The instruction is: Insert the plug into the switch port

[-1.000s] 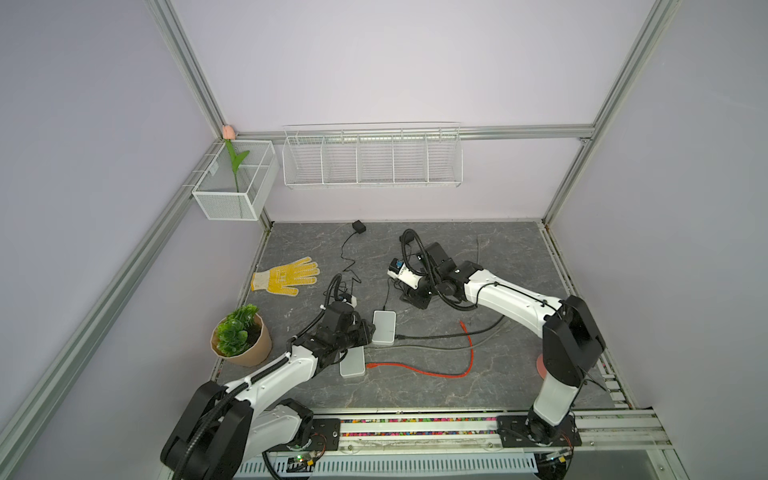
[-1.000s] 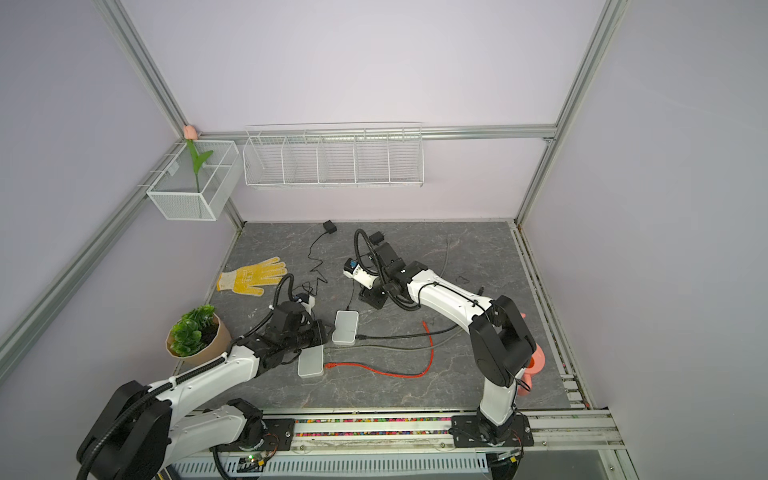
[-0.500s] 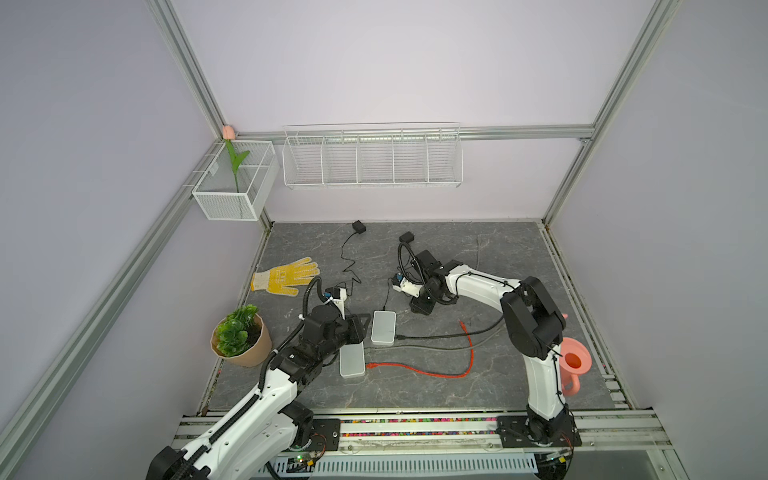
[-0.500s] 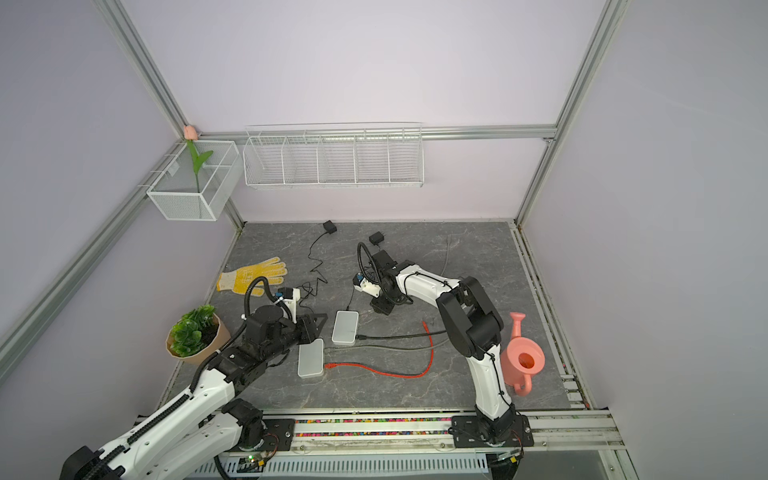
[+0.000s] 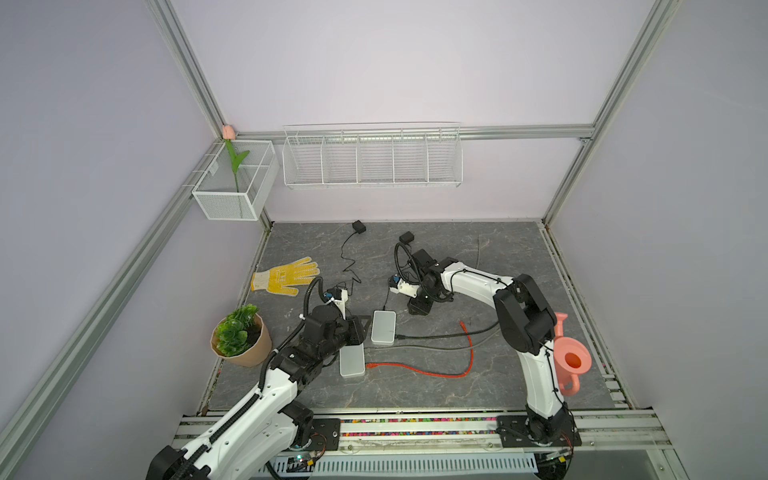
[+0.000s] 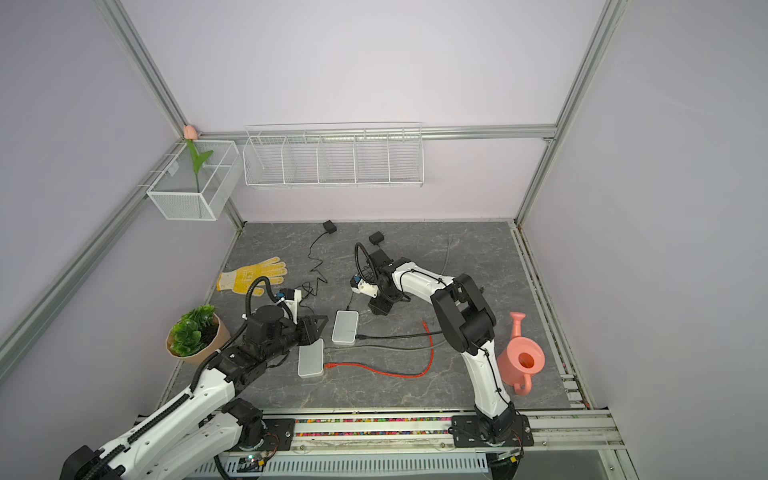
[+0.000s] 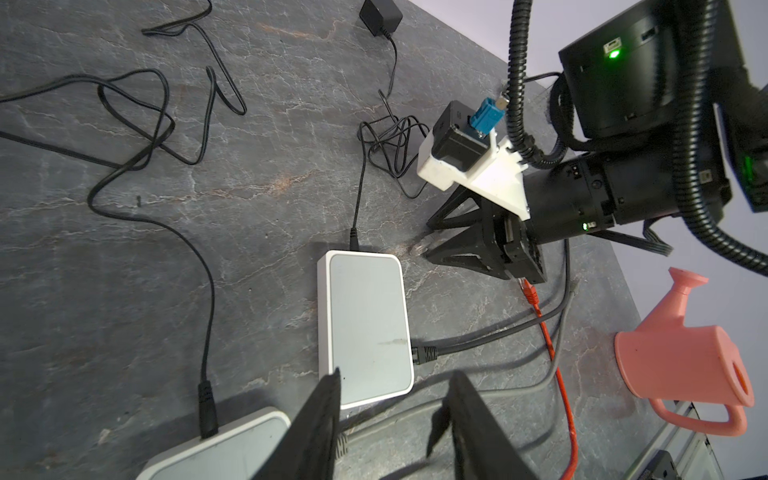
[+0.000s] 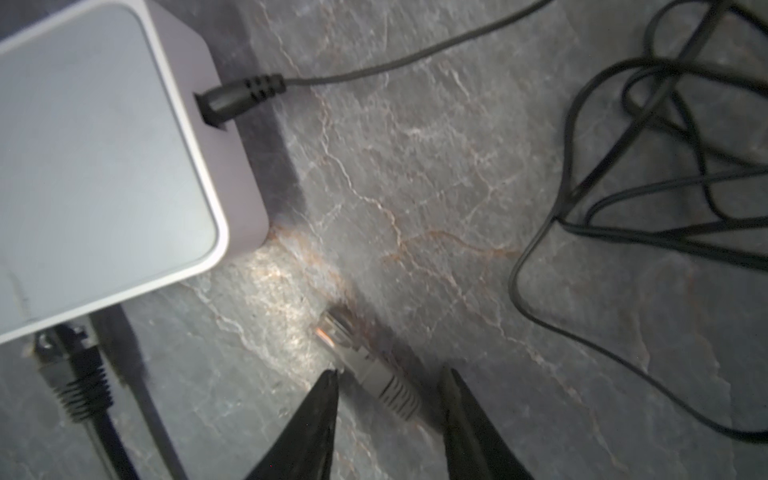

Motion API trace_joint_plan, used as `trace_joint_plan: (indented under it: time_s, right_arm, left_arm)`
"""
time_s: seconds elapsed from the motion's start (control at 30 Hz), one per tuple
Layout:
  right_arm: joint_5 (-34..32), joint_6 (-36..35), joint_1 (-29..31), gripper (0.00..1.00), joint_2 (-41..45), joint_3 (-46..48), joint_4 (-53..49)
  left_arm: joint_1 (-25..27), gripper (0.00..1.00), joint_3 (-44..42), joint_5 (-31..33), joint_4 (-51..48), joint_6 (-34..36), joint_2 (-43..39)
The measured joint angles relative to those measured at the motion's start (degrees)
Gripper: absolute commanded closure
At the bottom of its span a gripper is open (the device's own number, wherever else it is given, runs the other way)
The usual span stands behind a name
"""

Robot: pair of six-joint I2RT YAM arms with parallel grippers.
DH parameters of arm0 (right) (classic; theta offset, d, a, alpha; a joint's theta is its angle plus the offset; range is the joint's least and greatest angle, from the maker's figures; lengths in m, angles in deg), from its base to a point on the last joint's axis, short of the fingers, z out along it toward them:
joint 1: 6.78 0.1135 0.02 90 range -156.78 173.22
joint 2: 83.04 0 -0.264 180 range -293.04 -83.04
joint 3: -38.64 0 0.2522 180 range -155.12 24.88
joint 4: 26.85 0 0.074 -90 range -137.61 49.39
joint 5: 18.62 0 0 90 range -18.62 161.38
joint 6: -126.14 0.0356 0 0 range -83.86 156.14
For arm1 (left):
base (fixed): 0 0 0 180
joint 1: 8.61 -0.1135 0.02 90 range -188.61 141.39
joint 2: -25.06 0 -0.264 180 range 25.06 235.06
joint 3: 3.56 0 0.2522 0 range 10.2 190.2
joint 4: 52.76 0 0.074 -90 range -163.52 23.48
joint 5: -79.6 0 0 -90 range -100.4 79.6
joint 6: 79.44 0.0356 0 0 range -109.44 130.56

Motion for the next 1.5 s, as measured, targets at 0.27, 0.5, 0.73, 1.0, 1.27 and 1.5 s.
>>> trace_joint_plan:
  time_s: [0.27, 0.5, 0.73, 1.0, 1.27, 1.5]
  right_arm:
    - [0.2, 0.0, 0.0, 0.63, 0.5, 0.9, 0.4]
    - [0.2, 0.8, 0.0, 0.85, 1.5, 3.0, 2.6]
    - [-0.8, 3.7, 0.2, 0.93, 7.8, 11.0, 6.5]
    - [-6.3, 6.3, 1.7, 0.93, 25.5, 21.9, 16.6]
    - [-11.3, 4.9, 5.3, 0.93, 34.6, 27.8, 23.7]
    - [-15.8, 3.8, 8.7, 0.93, 38.6, 31.8, 27.8]
  left_arm:
    - [0.0, 0.57, 0.0, 0.0, -0.3, 0.2, -0.2]
    - [0.0, 0.57, 0.0, 0.1, -0.2, 0.3, -0.4]
    - [0.0, 0.57, 1.6, -3.7, 2.7, 0.5, 4.0]
    - [0.0, 0.55, 5.6, -7.7, 7.1, 0.6, 7.4]
    - [0.0, 0.51, 7.2, -12.7, 11.6, -0.3, 11.6]
    - [0.0, 0.48, 8.9, -16.6, 15.6, -2.1, 13.2]
